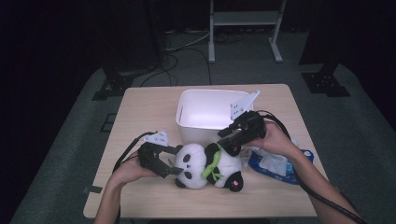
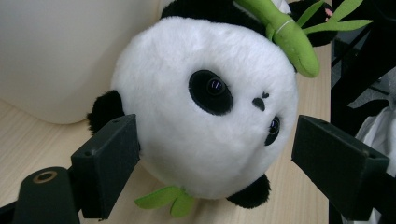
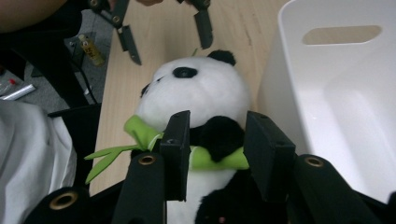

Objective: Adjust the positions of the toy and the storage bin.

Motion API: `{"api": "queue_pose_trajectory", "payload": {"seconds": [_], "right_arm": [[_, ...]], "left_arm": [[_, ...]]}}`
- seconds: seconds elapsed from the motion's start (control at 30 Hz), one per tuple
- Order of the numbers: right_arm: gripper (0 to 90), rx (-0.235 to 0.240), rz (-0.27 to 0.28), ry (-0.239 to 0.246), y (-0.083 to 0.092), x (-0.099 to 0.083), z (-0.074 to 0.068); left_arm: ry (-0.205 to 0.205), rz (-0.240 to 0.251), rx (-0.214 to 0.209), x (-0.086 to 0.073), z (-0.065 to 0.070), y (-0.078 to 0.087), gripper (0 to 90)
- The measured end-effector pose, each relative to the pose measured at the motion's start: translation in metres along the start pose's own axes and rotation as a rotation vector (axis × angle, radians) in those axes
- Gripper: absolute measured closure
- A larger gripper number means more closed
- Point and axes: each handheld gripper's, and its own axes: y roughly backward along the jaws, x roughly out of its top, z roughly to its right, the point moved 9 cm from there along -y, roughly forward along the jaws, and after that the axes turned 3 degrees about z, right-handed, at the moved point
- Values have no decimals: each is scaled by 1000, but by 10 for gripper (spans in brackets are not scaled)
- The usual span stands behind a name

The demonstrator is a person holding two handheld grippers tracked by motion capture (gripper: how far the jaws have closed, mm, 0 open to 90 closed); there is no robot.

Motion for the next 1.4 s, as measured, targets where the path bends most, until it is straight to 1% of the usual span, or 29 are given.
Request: {"api": "queue_pose_trajectory", "payload": {"seconds": [0.07, 0.13, 0.17, 0.27, 0.47, 0.53, 0.57, 0.63, 0.73, 0.8, 0.83, 0.9, 1.07, 1.13, 1.27, 1.4], "right_arm": [[591, 15, -2, 11, -3, -3, -6], [582, 27, -3, 11, -7, -5, -11], [580, 33, -5, 20, -8, -6, -14], [568, 49, -7, 21, -13, -8, -21], [548, 72, -25, 33, -25, -15, -34], [543, 78, -32, 47, -29, -16, -37], [539, 79, -38, 44, -31, -17, -38], [533, 82, -46, 52, -36, -20, -40], [527, 83, -68, 51, -43, -25, -42], [517, 77, -76, 63, -48, -27, -42], [516, 76, -80, 70, -49, -28, -43], [511, 76, -74, 68, -51, -28, -43], [489, 49, -87, 110, -58, -29, -43], [486, 51, -95, 112, -62, -30, -43], [486, 45, -127, 131, -72, -34, -43], [494, 45, -140, 145, -78, -35, -42]], "left_arm": [[-1, 2, 1, 0, 0, 0, 137], [2, 0, 2, 0, 0, 0, 137], [3, 0, 2, -1, 0, 0, 137], [1, -2, 1, -1, 0, 0, 137], [5, 7, 3, 0, 0, 2, 137], [8, 8, 5, -1, 0, 2, 137], [9, 7, 5, -1, 0, 2, 137], [4, 4, 5, -1, -1, 3, 137], [-1, 3, 5, -1, -1, 3, 137], [0, 3, 5, -2, -2, 4, 137], [2, 4, 4, -2, -2, 4, 137], [6, 7, 4, -2, -2, 4, 137], [5, 14, 4, -1, -2, 6, 137], [7, 17, 3, -1, -2, 6, 137], [10, 20, 3, -1, -2, 7, 137], [17, 22, 2, -2, -2, 8, 137]]}}
